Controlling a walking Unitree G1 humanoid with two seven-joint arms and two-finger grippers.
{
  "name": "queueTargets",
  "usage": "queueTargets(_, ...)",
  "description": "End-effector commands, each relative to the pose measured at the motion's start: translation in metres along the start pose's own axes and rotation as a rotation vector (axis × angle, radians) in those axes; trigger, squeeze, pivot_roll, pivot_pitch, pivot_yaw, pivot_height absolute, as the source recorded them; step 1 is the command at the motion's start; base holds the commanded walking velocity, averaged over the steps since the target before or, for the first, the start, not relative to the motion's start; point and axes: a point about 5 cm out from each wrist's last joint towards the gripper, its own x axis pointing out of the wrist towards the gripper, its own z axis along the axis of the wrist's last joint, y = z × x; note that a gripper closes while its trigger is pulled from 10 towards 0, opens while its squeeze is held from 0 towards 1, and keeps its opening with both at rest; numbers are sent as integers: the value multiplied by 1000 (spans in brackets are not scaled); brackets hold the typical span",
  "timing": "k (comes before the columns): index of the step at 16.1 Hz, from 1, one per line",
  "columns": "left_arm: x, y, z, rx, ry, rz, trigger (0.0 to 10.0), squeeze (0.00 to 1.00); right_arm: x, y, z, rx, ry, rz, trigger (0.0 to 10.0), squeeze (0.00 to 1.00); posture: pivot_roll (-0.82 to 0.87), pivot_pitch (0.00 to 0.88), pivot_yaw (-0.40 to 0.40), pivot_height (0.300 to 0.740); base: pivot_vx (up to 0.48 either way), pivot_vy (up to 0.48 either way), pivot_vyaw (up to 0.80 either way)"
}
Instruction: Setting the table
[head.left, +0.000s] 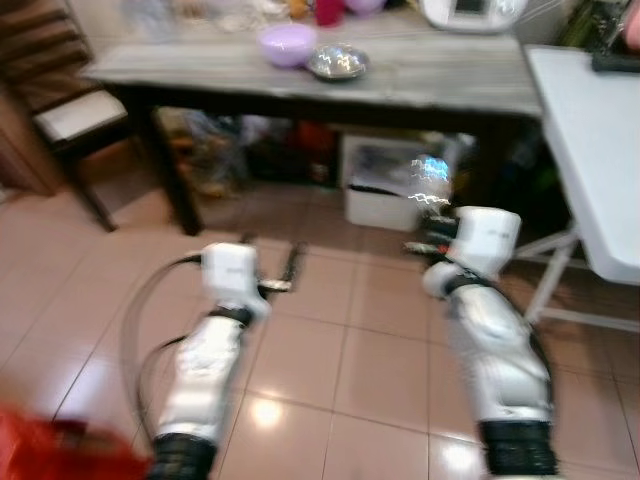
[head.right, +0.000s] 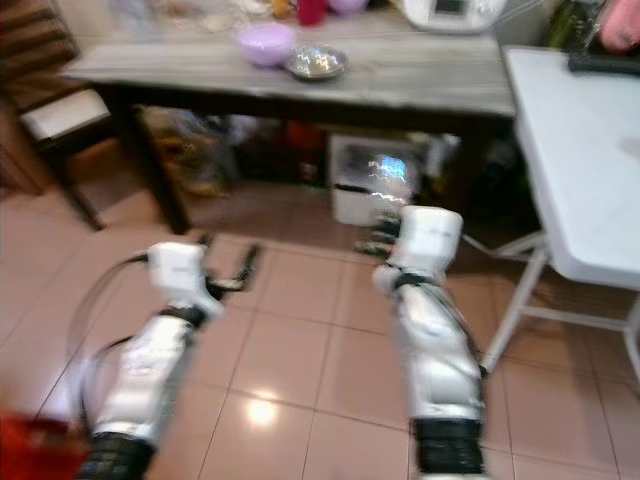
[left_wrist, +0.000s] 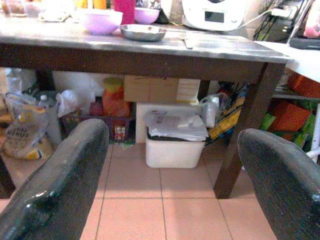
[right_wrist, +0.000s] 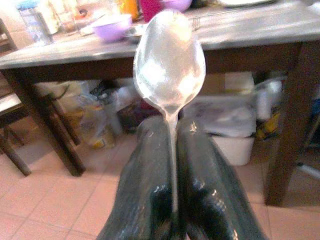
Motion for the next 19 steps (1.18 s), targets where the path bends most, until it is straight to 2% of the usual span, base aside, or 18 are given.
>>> queueTargets(1,3,-10,2,-14,-9,-30,10000,0,-1,-12,4,-2,-11,-35,10000,0,-228,80,32,740,420,0,0)
queueTargets(6,2,-15,-1,-28,-2,-46,10000,0,-1,-13,2,7,2,-43,10000,0,-237,82,31,740,424,0,-725)
queueTargets(12,2,-22,-1,-47,-4,-77,10000,0,-2,-12,6,-23,-17,-38,10000,0,-239,86,31,740,480,0,0)
queueTargets(16,2,-22,-1,-47,-2,-81,10000,0,-2,-11,2,15,-5,-44,10000,0,-238,82,36,740,480,0,-231)
queueTargets(19,5,-23,0,-46,-4,-88,10000,0,-3,-11,5,-28,-25,-41,10000,0,-245,86,39,740,480,0,0)
